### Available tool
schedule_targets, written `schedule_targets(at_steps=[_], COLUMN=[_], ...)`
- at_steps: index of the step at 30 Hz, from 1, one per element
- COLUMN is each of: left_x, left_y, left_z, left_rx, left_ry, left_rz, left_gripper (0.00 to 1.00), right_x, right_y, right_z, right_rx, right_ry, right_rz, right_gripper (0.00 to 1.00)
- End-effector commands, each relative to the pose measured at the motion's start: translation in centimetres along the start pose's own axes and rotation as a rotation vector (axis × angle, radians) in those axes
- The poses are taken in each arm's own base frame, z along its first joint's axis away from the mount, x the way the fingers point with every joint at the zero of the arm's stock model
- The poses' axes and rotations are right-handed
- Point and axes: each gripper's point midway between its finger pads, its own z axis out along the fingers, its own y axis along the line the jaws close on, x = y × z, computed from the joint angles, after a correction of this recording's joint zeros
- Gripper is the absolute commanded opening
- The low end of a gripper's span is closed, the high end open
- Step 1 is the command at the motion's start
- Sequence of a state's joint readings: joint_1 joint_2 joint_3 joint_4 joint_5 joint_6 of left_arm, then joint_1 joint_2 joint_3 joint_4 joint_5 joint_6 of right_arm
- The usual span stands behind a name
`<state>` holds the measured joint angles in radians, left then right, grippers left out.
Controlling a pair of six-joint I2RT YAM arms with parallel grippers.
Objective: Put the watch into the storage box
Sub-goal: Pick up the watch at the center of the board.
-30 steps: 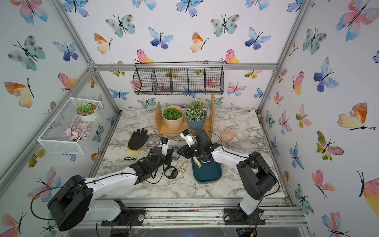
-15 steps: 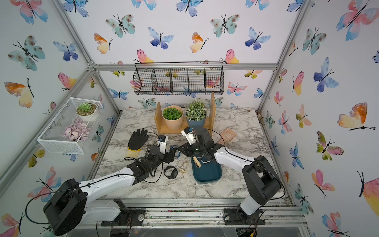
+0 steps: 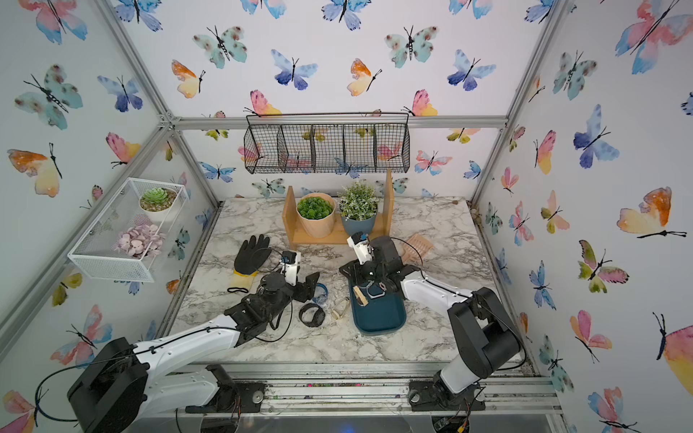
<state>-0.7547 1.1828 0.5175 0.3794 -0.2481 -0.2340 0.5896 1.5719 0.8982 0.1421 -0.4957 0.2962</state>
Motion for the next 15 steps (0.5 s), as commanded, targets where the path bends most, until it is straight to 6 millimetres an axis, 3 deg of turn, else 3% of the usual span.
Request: schedule_targets(at_steps=[1, 3, 7, 11, 15], left_x=[0.2, 1.1, 4.0, 7.2, 9.1], left_y=[1.2, 1.9, 3.1, 3.0, 2.6], left_z=[0.0, 0.6, 2.3, 3.5, 4.2], left_rx=[-0.078, -0.118, -0.164, -0.153, -0.139], left_ry=[0.019, 0.075, 0.246, 0.406, 0.48], left_rz=[0.0, -0.003, -0.047, -0.063, -0.069], left_gripper=[0.68, 0.59, 0.29, 0.29, 0.29], right_x=[-0.3, -0.4, -0.1, 0.3, 0.5], right_y=[0.1, -0.1, -0.6, -0.7, -0.7], right_z=[-0.8, -1.2, -1.0, -0.6, -0.3], right_rx=[0.028, 0.051, 0.076, 0.063, 0.053], right_ry=[-0.007, -0.011, 0.013, 0.023, 0.024], right_rz=[-0.02, -0.031, -0.04, -0.031, -0.024], right_gripper=[0.26, 0.27, 0.29, 0.3, 0.3])
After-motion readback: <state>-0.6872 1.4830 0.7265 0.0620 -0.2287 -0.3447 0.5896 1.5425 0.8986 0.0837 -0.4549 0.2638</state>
